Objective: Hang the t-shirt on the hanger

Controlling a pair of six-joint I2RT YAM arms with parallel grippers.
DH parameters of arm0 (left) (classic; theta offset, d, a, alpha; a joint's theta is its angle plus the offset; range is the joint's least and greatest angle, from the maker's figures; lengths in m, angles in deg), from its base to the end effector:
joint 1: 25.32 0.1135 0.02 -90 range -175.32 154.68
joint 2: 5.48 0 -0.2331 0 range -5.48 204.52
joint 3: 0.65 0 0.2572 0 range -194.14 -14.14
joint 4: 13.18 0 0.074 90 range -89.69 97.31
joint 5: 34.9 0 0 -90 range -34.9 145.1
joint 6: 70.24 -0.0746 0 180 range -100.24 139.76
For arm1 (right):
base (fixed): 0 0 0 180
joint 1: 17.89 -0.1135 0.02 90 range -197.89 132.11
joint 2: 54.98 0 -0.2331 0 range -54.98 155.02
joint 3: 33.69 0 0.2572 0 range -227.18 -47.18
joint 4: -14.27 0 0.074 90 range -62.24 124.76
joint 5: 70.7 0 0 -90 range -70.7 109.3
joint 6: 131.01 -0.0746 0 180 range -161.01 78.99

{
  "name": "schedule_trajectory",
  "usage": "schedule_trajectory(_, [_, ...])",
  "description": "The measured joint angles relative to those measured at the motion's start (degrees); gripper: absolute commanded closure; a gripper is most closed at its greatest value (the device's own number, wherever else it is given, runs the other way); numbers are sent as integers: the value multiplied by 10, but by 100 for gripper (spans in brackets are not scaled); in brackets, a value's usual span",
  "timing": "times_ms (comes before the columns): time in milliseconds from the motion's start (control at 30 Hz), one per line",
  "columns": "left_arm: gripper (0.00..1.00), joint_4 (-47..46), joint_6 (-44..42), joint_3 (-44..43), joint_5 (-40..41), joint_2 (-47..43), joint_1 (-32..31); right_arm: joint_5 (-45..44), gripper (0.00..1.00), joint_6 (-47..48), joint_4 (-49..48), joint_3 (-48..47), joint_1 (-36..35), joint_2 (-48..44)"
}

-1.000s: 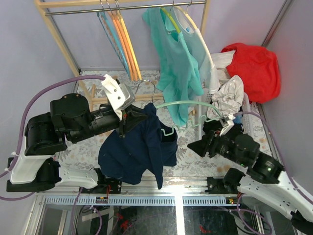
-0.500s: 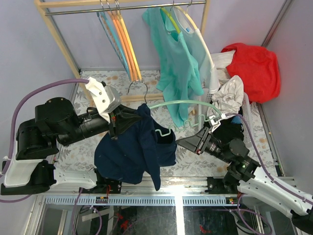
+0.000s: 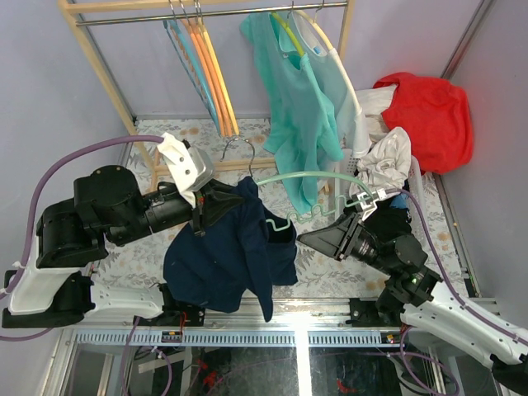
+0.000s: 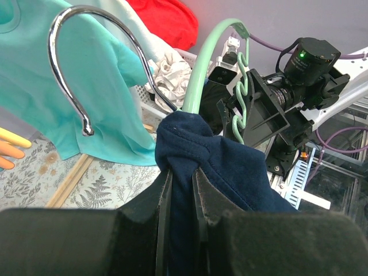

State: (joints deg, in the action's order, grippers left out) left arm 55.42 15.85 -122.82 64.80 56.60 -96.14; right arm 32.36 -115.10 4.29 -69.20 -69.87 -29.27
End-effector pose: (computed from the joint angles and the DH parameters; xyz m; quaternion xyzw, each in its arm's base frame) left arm 0.0727 -0.1706 0.5206 0.4143 0.6335 -0.3051 0.5779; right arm 0.1108 0.1691 0.3080 0.0183 0.5787 0.7540 0.3102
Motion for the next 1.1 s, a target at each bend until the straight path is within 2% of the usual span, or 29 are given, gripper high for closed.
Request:
schedule_trajectory(433, [100, -10, 0, 20, -1, 0, 0, 1, 36, 5, 26, -34, 0, 58])
schedule_trajectory(700, [100, -16, 0, 28, -6, 0, 0, -4, 36, 38, 118, -91, 0, 74])
schedule_trajectory(1100, [100, -17, 0, 28, -18, 0, 0, -8, 42, 110, 252, -194, 0, 158])
